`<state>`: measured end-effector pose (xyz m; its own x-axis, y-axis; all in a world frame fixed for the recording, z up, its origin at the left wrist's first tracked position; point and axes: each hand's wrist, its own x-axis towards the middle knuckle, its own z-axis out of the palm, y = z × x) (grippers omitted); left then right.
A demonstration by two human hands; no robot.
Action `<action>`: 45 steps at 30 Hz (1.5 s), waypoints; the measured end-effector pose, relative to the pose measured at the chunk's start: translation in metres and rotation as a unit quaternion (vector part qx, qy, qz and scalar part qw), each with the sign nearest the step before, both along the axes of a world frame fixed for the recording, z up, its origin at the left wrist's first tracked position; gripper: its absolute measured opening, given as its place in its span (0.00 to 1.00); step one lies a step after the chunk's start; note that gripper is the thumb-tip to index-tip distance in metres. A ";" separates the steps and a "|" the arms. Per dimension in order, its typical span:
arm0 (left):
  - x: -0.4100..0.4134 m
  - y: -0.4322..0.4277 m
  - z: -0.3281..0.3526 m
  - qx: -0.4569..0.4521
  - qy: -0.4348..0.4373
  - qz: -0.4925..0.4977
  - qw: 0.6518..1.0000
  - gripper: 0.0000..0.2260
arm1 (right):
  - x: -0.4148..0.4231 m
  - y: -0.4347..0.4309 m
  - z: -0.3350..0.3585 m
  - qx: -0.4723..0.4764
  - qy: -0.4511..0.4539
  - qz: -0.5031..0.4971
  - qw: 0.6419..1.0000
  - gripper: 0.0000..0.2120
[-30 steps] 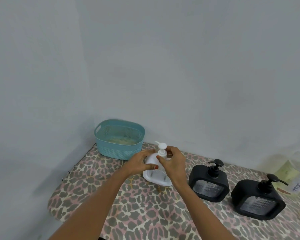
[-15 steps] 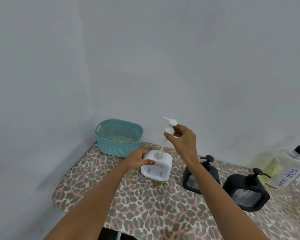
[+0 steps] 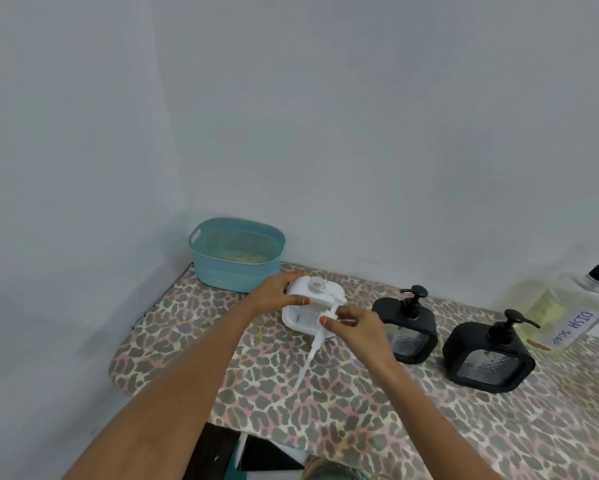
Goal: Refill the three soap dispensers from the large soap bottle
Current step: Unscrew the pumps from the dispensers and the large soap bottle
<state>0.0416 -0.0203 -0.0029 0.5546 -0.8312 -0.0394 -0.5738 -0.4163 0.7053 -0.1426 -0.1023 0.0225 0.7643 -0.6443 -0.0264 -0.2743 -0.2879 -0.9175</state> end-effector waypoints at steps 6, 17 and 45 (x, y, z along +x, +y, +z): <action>-0.002 0.001 0.001 -0.031 0.034 0.008 0.999 0.30 | 0.005 0.017 -0.046 0.117 0.078 -0.004 0.990 0.10; -0.001 0.001 -0.002 -0.036 0.055 0.004 0.998 0.31 | 0.025 0.029 -0.064 0.064 0.091 -0.001 0.994 0.06; -0.072 -0.018 0.045 -0.157 0.058 -0.018 0.986 0.25 | -0.050 -0.025 -0.010 -0.095 -0.004 -0.119 0.988 0.06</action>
